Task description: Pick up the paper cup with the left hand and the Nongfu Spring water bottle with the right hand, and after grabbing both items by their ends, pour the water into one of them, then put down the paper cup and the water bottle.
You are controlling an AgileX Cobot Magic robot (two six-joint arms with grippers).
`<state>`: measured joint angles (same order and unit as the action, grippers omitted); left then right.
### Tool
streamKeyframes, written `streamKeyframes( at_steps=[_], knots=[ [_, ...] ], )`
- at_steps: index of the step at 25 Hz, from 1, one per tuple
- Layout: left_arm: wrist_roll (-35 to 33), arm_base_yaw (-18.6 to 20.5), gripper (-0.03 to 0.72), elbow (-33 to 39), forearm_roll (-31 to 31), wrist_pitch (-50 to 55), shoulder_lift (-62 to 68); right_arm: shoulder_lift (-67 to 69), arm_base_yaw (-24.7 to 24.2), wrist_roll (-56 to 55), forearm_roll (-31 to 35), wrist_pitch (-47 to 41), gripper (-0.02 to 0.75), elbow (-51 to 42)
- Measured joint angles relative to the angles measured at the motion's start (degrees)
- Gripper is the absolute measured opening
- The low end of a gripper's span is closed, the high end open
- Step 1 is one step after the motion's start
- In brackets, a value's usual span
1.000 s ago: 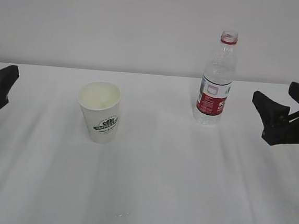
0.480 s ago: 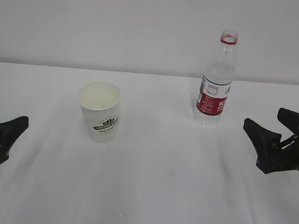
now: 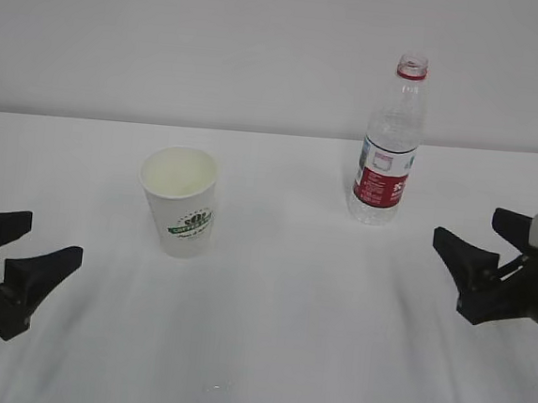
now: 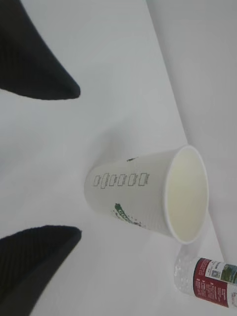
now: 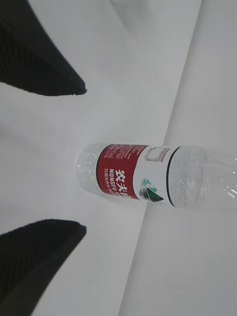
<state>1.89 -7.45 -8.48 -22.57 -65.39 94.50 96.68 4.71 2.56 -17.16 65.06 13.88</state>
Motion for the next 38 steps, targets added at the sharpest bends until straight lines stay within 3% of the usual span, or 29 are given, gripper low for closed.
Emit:
streamKeyframes(
  at_steps=[9,18,28,38],
  knots=[
    [0.00,0.00,0.584,0.00,-0.35,-0.22,6.21,0.00,0.00,0.00,-0.04,0.13,0.587,0.00],
    [0.00,0.00,0.689,-2.68,-4.06,-0.33,6.34,0.00,0.00,-0.26,-0.13,0.13,0.588,0.00],
    [0.00,0.00,0.691,-2.94,-6.23,-0.42,6.34,4.58,0.00,-2.56,-1.89,0.35,0.589,0.37],
    [0.00,0.00,0.685,-3.28,-7.68,-0.42,6.34,8.79,0.00,-2.56,-1.99,0.47,0.589,6.79]
  ],
)
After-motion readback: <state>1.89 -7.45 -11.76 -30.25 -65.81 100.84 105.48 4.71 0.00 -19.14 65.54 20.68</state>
